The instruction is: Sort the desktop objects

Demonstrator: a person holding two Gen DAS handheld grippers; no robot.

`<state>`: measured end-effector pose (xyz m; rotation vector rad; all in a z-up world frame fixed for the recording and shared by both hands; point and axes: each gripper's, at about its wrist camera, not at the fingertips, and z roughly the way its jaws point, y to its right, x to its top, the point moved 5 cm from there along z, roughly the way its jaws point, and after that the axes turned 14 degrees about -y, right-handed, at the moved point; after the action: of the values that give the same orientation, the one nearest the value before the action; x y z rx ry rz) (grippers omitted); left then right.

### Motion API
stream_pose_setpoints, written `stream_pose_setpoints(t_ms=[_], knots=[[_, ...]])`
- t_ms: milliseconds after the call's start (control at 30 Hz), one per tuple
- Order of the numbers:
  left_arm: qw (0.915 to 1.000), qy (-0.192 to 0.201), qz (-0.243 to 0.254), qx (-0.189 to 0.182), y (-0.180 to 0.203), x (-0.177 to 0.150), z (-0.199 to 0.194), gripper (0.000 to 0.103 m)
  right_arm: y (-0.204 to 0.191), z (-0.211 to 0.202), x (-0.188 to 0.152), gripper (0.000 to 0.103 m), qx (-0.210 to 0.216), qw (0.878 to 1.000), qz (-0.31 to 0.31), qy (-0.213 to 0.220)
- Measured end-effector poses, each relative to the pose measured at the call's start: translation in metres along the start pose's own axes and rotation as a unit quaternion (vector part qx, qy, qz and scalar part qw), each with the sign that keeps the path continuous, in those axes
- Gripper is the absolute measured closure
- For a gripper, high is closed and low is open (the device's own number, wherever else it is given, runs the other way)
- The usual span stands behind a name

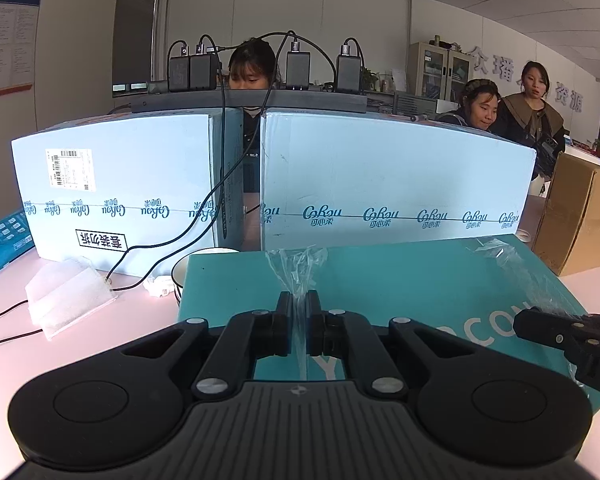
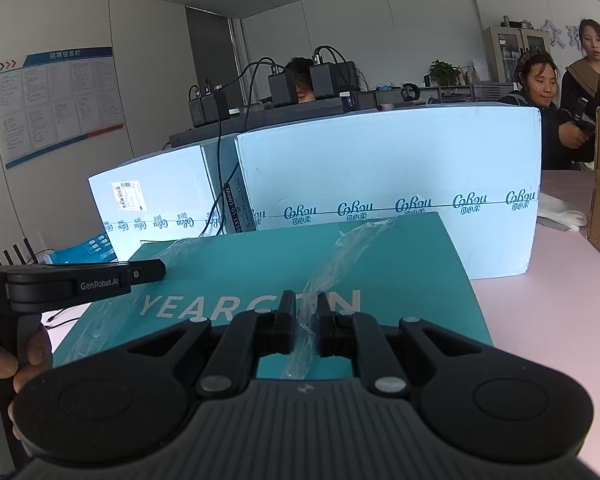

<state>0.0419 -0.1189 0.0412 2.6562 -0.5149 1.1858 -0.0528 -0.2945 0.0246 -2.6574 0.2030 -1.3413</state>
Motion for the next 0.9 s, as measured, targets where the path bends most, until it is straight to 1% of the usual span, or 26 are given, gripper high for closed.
stream_pose_setpoints(t_ms=[433, 700, 900], knots=[[0.9999, -0.01, -0.004, 0.01, -0.017, 0.008, 0.025, 0.099, -0.008, 0.035, 0.006, 0.092, 0.003, 1.0, 0.002, -0.022], [0.9997, -0.012, -0.005, 0.019, -0.026, 0.016, 0.034, 0.099, -0.014, 0.05, 0.015, 0.092, 0.003, 0.999, 0.001, -0.033], [0.9996, -0.021, -0.002, 0.019, -0.034, 0.019, 0.045, 0.099, -0.017, 0.06, 0.017, 0.092, 0.002, 0.999, 0.001, -0.041]])
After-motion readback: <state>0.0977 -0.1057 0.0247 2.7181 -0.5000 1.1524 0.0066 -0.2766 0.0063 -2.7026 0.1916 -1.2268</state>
